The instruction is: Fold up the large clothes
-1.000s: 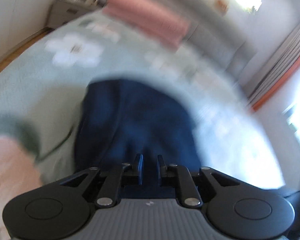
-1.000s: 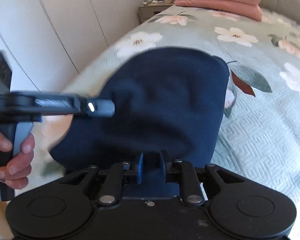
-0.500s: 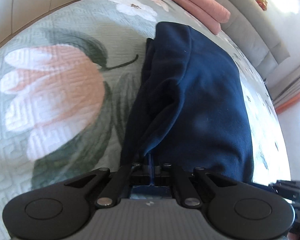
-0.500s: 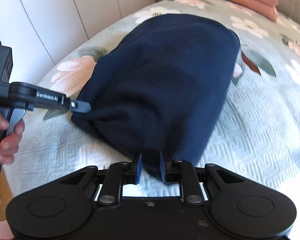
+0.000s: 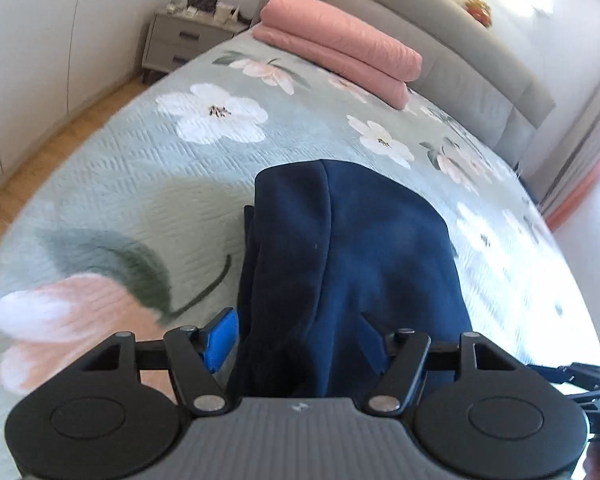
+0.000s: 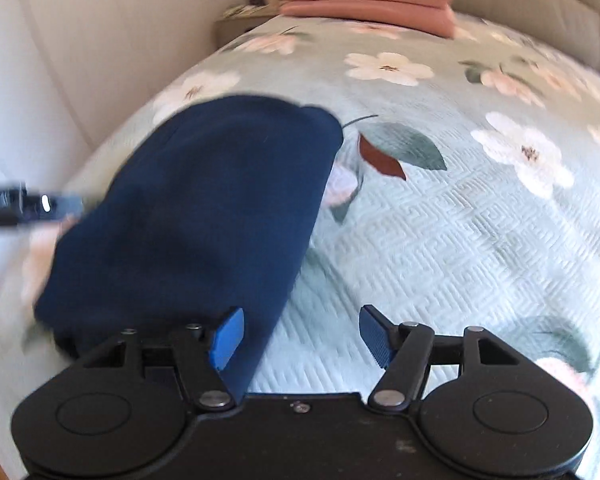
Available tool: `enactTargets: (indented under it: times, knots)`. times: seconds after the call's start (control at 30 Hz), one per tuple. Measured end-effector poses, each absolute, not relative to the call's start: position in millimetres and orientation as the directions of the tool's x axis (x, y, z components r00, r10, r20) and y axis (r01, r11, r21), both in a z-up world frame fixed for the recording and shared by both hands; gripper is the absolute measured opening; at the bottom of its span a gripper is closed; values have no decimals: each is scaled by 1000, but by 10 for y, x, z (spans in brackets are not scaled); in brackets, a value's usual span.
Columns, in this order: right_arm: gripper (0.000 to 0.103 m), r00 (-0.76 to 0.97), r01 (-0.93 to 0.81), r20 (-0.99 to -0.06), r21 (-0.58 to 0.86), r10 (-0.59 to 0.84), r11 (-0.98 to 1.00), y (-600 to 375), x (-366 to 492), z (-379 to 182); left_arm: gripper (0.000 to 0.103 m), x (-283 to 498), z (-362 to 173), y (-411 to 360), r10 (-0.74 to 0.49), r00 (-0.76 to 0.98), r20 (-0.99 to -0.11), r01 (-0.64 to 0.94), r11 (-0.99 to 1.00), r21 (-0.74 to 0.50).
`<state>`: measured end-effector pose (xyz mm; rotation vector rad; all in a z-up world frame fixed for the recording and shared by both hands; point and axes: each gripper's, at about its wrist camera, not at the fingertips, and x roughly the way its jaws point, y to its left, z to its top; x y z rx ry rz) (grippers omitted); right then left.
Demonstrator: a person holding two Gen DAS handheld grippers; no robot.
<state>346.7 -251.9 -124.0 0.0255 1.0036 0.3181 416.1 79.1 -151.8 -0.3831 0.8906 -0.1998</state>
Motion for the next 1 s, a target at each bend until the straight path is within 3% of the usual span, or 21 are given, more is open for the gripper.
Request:
enactTargets:
  times: [0.27, 0.37, 0.5, 0.57, 0.63, 1.0]
  knots:
    - [81, 457, -197, -776, 388, 435, 900, -2586, 3892, -1421, 69, 4504, -1858, 828, -439, 534, -722, 1, 855, -519]
    - [82, 444, -139, -754, 476, 484, 868, -2613, 4003, -1555, 69, 4564, -2065, 917, -488, 490, -722, -77, 801, -594]
    - [95, 401, -36, -741, 574, 538, 818, -2678, 4153, -1725, 71, 4522, -2199, 1044, -523, 491, -697, -112, 756, -645]
    - [98, 390, 5, -732, 608, 558, 794, -2723, 4199, -1804, 82, 4557, -2233, 1059, -519, 480, -707, -109, 765, -635]
    - [101, 375, 39, -720, 641, 583, 767, -2757, 4225, -1883, 83, 4610, -2291, 1069, -522, 464, -716, -106, 770, -630]
    - [103, 320, 66, -630, 760, 708, 646, -2701, 4353, -2154, 87, 4735, -2539, 1154, -637, 476, -606, -85, 653, -753]
